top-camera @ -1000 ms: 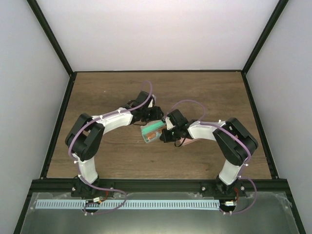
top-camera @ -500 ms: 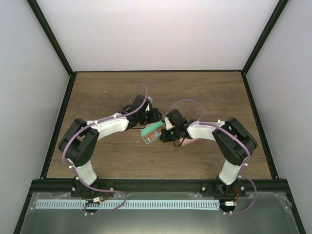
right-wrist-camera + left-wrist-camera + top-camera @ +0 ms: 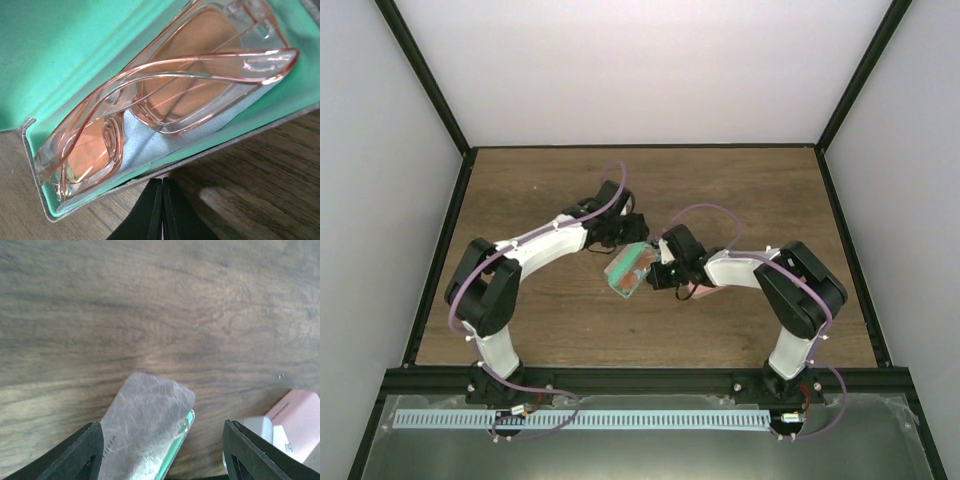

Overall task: Organize the sunglasses
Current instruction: Close the sunglasses case at the center of the board.

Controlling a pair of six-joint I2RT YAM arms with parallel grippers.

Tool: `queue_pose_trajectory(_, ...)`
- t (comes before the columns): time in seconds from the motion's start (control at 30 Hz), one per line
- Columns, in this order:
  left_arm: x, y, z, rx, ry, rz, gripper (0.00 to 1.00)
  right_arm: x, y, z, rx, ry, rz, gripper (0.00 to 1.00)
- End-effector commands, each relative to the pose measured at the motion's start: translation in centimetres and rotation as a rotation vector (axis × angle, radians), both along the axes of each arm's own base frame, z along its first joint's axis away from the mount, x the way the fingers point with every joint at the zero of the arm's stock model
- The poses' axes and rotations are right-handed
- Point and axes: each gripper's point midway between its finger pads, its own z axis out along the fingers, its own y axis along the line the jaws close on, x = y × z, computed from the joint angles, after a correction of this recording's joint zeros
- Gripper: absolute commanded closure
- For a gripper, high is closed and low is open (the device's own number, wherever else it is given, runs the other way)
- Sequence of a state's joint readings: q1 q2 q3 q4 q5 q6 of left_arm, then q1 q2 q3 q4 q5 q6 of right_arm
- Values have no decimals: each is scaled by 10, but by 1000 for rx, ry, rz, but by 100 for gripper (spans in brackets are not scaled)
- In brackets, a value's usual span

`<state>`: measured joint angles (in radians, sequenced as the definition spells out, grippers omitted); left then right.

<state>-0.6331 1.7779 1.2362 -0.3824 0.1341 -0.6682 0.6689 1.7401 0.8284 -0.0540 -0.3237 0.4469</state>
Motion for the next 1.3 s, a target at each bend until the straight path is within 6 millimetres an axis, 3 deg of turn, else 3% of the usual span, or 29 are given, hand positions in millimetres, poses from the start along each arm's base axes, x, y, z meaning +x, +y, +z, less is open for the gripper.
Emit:
queue_pose_trajectory(0.0,11,25,-10,113,29,42,34,8,-5,-3,-16,-33,-31,98)
queue_pose_trajectory(0.2,27,52,-2,136,-18,123,42,8,-5,-1,-13,-39,-29,98)
queue_pose_trajectory(0.43,27,67,-13,203,0,143,75,10,-5,0,-19,-43,-30,98)
queue_pose_trajectory(0.63,22,73,-25,272,12,114,95,9,-5,-3,-19,-31,-31,98)
queue_pose_trajectory(0.93,-16,63,-35,286,51,16,96,18,3,5,-4,-42,-31,98)
queue_pose_trajectory(1.27,-46,37,-22,161,72,-5,96,21,8,3,12,-19,-34,98)
